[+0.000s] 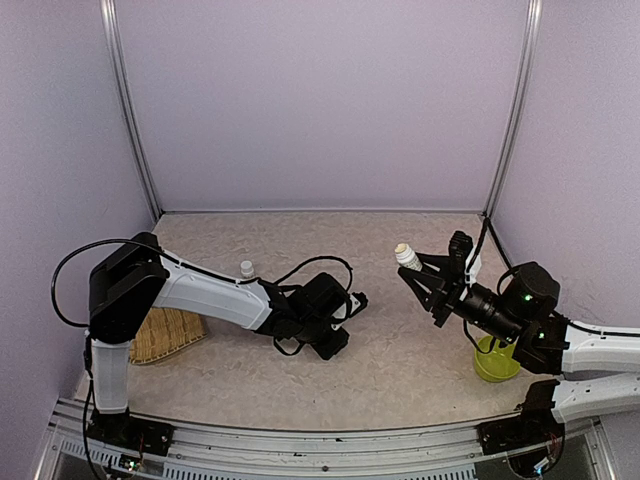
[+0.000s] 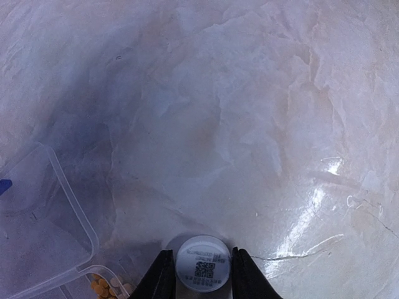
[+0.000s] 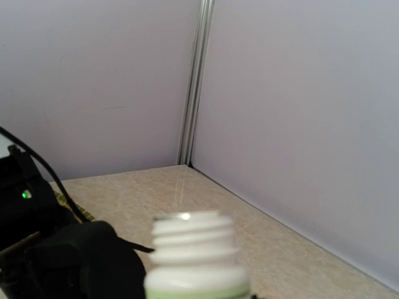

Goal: Sort the pills into containers
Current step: Pick up the lid of the pill bottle from the center of the board, then close the lid of the pill bottle.

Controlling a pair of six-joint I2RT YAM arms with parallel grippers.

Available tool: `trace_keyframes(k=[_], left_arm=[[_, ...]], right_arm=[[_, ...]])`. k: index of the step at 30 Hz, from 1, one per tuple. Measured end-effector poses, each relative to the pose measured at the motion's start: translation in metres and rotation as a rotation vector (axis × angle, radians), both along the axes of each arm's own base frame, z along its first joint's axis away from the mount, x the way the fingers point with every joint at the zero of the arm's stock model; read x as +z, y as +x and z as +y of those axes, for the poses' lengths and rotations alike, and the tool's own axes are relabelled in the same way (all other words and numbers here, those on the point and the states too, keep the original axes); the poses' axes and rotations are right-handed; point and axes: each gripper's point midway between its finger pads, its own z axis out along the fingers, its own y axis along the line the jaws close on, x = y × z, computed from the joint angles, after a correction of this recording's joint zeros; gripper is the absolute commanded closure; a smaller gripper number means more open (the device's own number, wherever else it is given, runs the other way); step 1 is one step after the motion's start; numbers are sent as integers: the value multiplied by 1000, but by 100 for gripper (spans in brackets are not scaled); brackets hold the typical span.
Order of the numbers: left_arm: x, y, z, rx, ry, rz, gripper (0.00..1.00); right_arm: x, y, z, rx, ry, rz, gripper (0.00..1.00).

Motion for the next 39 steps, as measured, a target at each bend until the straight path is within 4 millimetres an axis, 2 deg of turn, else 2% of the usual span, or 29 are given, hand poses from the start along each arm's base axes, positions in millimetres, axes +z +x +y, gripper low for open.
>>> trace_keyframes(k=[7, 17, 21, 25, 33, 39], left_arm=[[0, 0, 0, 2, 1, -2, 83], [1, 1, -1, 2, -2, -4, 84], [9, 1, -2, 1, -19, -3, 84], [40, 1, -5, 4, -90, -7, 84], [131, 11, -4, 41, -302, -35, 84], [173, 15, 8, 74, -431, -17, 84]], right_arm=[[-2, 0, 1, 4, -6, 4, 94], [-3, 0, 1, 7, -9, 5, 95], [-4, -1, 3, 15, -13, 7, 95], [-5, -1, 8, 32, -27, 14, 95], [-14, -4, 17, 77, -59, 31, 95], [-21, -5, 25, 111, -79, 45, 95]])
